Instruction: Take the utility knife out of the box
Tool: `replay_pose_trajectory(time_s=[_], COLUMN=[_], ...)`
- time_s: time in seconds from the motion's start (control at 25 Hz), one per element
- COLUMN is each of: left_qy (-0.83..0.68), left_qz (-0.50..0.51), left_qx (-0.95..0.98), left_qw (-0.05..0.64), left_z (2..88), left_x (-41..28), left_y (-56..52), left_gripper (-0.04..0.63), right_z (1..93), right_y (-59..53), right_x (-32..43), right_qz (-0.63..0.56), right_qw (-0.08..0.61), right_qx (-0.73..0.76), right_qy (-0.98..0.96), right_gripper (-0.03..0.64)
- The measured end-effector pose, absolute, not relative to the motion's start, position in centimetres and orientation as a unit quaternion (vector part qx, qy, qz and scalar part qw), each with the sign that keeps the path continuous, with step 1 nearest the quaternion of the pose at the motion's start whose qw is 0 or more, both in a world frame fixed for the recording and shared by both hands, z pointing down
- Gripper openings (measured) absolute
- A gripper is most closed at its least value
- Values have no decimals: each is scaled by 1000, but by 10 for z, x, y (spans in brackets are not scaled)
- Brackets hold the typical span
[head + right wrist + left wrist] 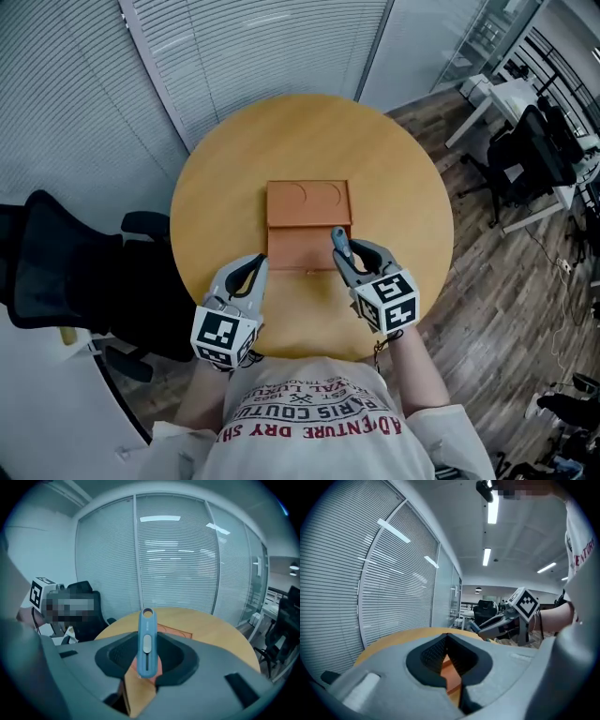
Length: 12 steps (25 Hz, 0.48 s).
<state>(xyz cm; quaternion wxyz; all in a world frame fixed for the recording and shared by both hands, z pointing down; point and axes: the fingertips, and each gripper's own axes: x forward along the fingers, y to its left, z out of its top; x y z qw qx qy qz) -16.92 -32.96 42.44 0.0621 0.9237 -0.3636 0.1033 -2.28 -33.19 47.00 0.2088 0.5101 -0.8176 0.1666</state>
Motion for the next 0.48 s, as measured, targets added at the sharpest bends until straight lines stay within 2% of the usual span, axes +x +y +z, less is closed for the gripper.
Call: replay_pose_trajectory(time_s=[0.32, 0.48], left_qy=[-353, -359], left_qz=[98, 96], left_qx=[929, 928], left_qw=[44, 41], left_z=[404, 400], left_x=[-145, -140], left_y=[-321, -320], left_gripper=[-6, -5], right_z=[428, 425], right_y=[-303, -297], right_x=[11, 23], right_qz=[159, 152], right_qw=[114, 105], right_qx=[547, 562], right_qy=[-814, -806], right_gripper=[133, 133])
